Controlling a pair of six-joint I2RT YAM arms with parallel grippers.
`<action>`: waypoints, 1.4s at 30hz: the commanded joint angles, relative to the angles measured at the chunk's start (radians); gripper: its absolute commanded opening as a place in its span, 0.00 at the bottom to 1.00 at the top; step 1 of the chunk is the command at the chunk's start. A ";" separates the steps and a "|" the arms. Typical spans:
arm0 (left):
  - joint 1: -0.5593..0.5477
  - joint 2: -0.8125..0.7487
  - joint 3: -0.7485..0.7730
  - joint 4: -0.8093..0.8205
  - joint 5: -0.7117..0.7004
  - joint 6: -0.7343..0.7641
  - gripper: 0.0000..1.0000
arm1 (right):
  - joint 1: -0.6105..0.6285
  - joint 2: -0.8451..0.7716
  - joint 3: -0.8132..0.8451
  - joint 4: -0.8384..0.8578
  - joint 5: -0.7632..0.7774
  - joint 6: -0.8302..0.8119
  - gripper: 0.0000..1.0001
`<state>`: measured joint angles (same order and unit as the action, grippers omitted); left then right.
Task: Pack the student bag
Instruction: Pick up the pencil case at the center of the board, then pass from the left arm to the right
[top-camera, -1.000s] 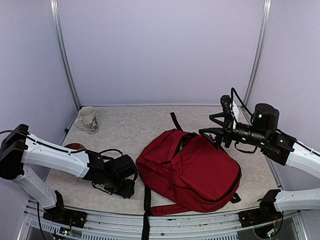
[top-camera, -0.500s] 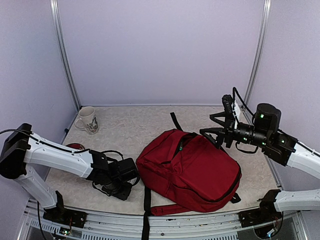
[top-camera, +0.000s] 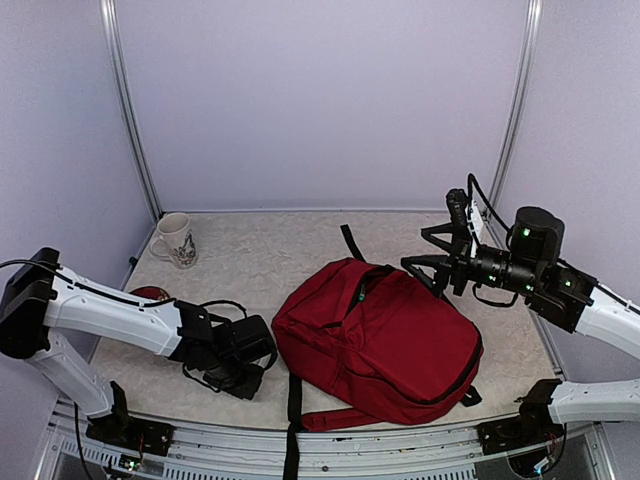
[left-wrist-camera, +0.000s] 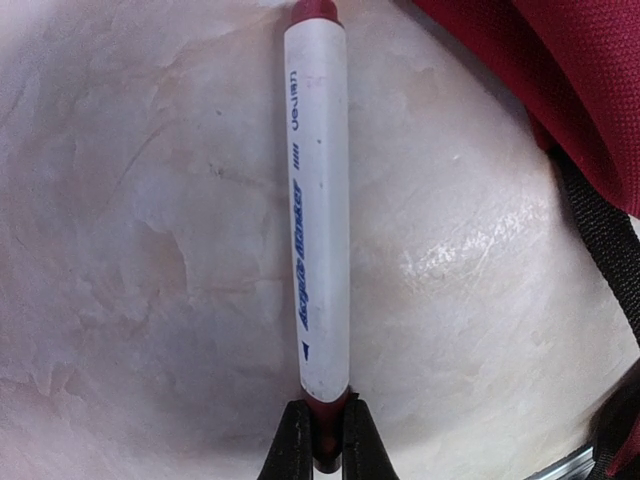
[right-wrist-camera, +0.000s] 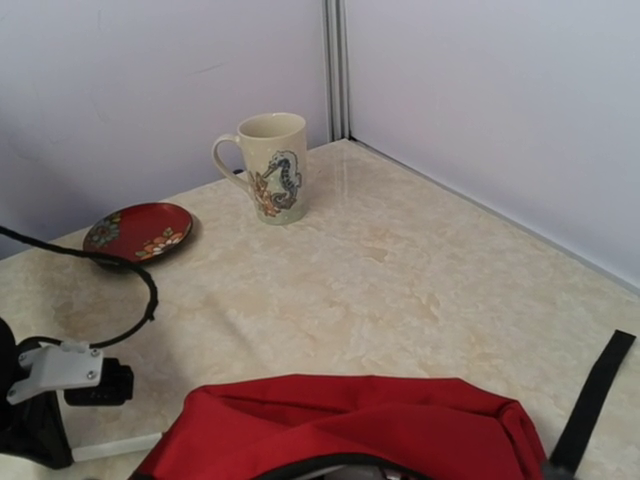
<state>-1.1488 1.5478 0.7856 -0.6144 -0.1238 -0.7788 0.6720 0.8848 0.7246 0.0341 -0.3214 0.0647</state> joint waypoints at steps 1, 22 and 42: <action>-0.002 -0.001 -0.047 -0.011 0.021 -0.024 0.00 | 0.003 -0.011 -0.002 -0.005 0.003 -0.001 0.92; -0.163 -0.340 0.101 -0.018 -0.539 -0.053 0.00 | 0.008 0.097 0.044 0.193 -0.191 0.161 0.87; -0.308 -0.206 0.225 0.766 -0.411 0.547 0.00 | 0.169 0.392 0.145 0.629 -0.465 0.367 0.77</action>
<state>-1.4338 1.3197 0.9794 0.0673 -0.5644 -0.3027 0.8310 1.2392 0.8307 0.5777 -0.7300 0.3733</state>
